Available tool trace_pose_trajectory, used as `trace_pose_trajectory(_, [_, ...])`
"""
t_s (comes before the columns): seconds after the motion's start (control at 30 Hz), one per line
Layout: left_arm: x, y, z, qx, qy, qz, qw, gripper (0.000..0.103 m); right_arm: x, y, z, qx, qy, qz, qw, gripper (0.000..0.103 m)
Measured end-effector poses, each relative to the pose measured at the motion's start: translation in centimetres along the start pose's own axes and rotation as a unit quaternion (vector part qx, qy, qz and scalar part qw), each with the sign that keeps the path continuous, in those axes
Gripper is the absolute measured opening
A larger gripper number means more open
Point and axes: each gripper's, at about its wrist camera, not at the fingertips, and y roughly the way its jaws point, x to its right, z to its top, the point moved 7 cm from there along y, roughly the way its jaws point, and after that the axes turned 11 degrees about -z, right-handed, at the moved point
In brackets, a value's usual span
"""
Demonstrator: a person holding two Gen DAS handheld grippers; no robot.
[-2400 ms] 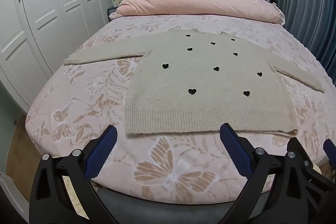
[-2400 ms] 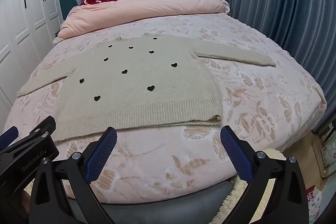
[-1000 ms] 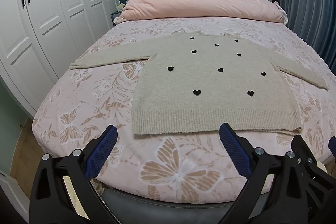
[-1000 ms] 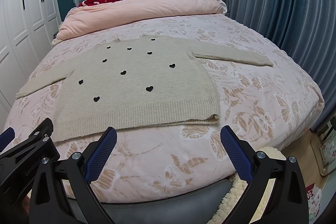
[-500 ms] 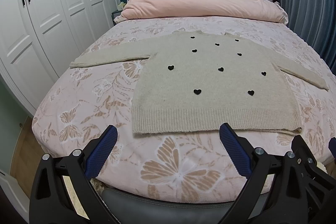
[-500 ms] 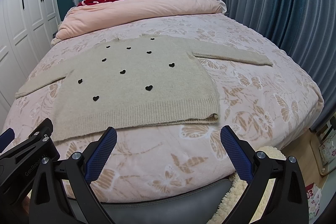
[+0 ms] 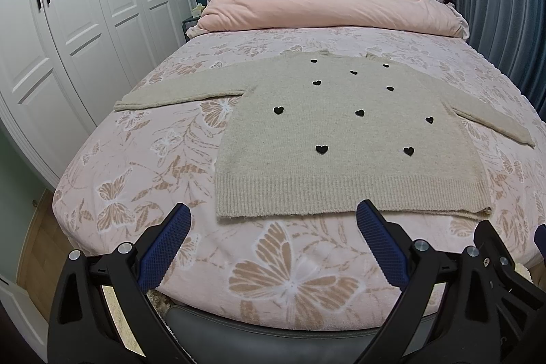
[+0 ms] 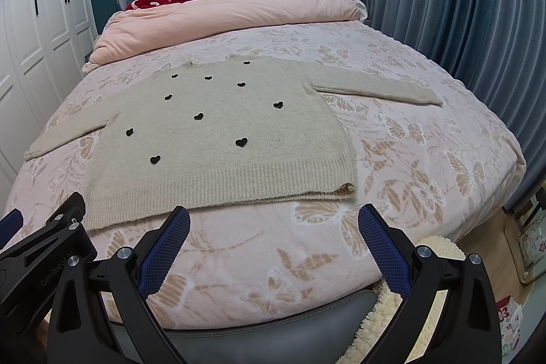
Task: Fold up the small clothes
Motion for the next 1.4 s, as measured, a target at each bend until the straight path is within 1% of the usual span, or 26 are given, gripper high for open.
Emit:
trace_pose_trajectory(0.87, [-0.1,-0.1,0.0,0.001,0.002,0.003,1.0,0.095,0.1,0.1,-0.1,-0.002,0.0,-0.001,1.0,0.098])
trace_pose_trajectory(1.1, [-0.6,0.0,-0.3,-0.004,0.003,0.004,1.0,0.095,0.2,0.5,-0.7,-0.01,-0.001,-0.001,1.0,0.098])
trace_pose_trajectory(1.23, [-0.7,0.9,-0.6,-0.014,0.005,0.006,0.9999,0.095,-0.1,1.7,-1.5,-0.022,-0.004,-0.002,1.0,0.098])
trace_pose_trajectory(1.3, [-0.6,1.8,-0.8,-0.021,0.008,0.006,0.9997,0.095,-0.4,2.5,-1.6,-0.03,-0.01,0.005,0.999,0.098])
trace_pose_trajectory(1.37, [-0.7,2.7,-0.8,-0.028,0.003,-0.002,0.9996,0.096,-1.0,3.5,-1.5,-0.043,-0.023,0.039,0.998,0.098])
trace_pose_trajectory(1.4, [-1.0,3.1,-0.7,-0.033,-0.006,-0.014,0.9993,0.097,-1.2,4.2,-1.1,-0.051,-0.027,0.058,0.997,0.098])
